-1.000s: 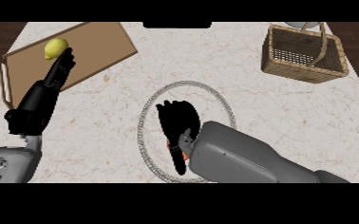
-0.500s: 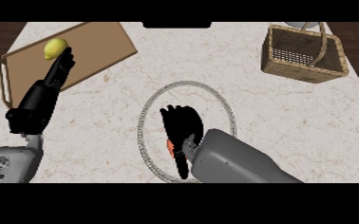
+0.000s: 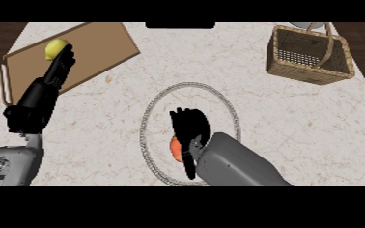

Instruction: Pick the squash from the placemat and place it in the basket

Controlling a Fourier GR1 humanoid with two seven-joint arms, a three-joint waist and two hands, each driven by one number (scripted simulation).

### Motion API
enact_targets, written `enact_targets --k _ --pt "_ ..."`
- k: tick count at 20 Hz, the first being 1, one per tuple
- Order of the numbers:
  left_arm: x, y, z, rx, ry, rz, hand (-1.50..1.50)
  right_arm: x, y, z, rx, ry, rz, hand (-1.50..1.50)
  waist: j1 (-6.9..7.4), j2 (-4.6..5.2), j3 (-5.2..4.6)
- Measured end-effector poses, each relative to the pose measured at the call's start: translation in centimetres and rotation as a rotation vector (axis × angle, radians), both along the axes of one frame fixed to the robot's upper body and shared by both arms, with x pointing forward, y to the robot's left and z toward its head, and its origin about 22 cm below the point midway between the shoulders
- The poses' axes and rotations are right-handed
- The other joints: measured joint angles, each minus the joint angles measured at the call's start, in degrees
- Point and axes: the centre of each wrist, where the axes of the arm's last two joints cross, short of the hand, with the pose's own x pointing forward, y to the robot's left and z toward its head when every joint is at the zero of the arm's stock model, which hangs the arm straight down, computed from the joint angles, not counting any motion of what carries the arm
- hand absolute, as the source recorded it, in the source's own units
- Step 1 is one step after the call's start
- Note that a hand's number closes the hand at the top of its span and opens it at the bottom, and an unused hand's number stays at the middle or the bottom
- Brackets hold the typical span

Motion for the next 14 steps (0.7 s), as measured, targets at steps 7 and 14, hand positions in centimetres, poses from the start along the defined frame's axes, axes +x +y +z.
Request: enact_targets --k 7,14 --pt "-0.4 0.2 0.1 -0.002 0.005 -0.009 0.00 0.4 -0.9 -0.6 0.034 0.000 -0.022 1.50 0.09 -0.32 0.06" --pt "-0.1 0.2 -0.6 -0.003 0.007 -0.011 0.00 0.4 -0.8 -1.6 0.017 -0.075 0.024 1.50 0.04 -0.86 -0.10"
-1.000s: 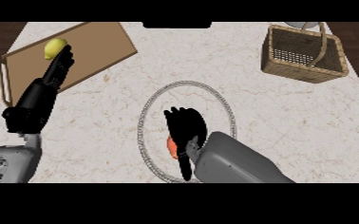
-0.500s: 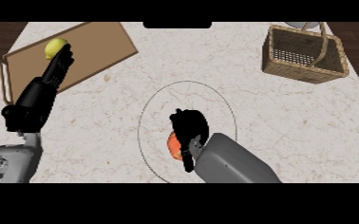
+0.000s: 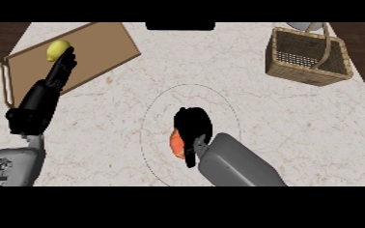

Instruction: Pick the squash from the placemat and place it in the basket

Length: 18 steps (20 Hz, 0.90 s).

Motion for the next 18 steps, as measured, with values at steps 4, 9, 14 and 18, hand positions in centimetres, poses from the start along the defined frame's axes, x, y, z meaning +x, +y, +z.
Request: enact_targets --k 4,9,14,18 --pt "0.2 0.2 0.7 0.003 -0.007 -0.006 0.00 0.5 0.0 -0.3 -0.003 -0.052 0.030 1.50 0.06 -0.07 -0.03" --pt "-0.4 0.9 0.2 0.001 0.001 0.031 0.00 4.0 -10.1 0.5 -0.048 -0.152 -0.078 1.50 -1.90 0.06 0.20" --pt "-0.8 1.9 0.1 0.000 0.001 0.080 0.00 7.8 -25.4 5.7 -0.128 -0.303 -0.319 1.50 -5.17 0.52 0.46" --pt "-1.0 1.8 -0.1 -0.006 -0.001 0.088 0.00 7.7 -35.4 12.3 -0.073 -0.483 -0.450 1.50 -5.17 0.89 0.62"
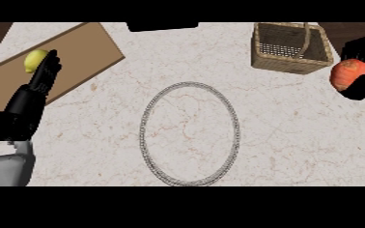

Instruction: Pick the squash from the placemat and place it in the basket

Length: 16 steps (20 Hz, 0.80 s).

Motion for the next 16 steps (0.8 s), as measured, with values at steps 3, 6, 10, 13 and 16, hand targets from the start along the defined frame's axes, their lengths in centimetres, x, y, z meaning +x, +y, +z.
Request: enact_targets --k 3,6,10,13,16 --pt "-0.2 0.1 -0.1 0.000 0.001 -0.006 0.00 -0.9 -5.1 5.0 0.114 -0.196 -0.028 1.50 0.62 0.05 0.08" --pt "-0.2 0.1 -0.1 0.001 0.002 -0.017 0.00 -2.0 -8.6 8.9 0.289 -0.377 -0.006 1.50 1.43 0.06 0.09" --pt "-0.1 -0.4 0.0 -0.001 -0.004 -0.047 0.00 -4.3 -12.7 13.6 0.482 -0.550 0.062 1.50 3.33 0.25 -0.06" --pt "0.6 -1.4 0.8 0.002 -0.017 -0.076 0.00 -6.1 -15.1 16.8 0.547 -0.623 0.119 1.50 4.95 0.56 -0.20" --pt "1.1 -2.1 1.0 0.005 -0.021 -0.099 0.00 -7.4 -16.0 20.2 0.597 -0.647 0.177 1.50 6.32 0.70 -0.34"
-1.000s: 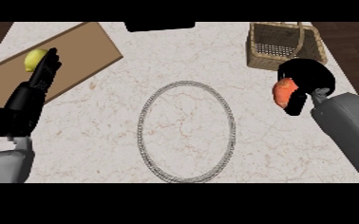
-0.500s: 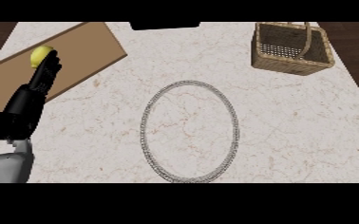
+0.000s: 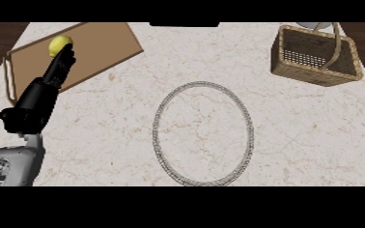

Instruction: Pick the squash from the placemat and place it in the basket

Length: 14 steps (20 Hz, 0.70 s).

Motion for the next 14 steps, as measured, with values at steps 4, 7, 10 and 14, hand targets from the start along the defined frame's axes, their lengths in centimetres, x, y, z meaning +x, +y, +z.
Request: enact_targets --k 4,7,10,14 --pt "0.8 -0.6 0.2 0.006 0.002 -0.018 0.00 -0.6 0.2 3.6 0.039 0.007 0.074 1.50 0.99 0.08 -0.15" --pt "0.8 -1.2 0.1 0.003 0.003 -0.029 0.00 0.2 1.6 5.6 0.039 0.040 0.113 1.50 1.54 0.06 -0.22" --pt "1.1 -1.4 0.1 0.004 0.003 -0.032 0.00 1.1 3.4 7.4 0.033 0.075 0.150 1.50 1.52 0.01 -0.27" --pt "0.9 -1.1 -0.4 0.003 0.008 -0.033 0.00 3.4 6.1 8.3 0.040 0.130 0.168 1.50 1.45 -0.05 -0.31"
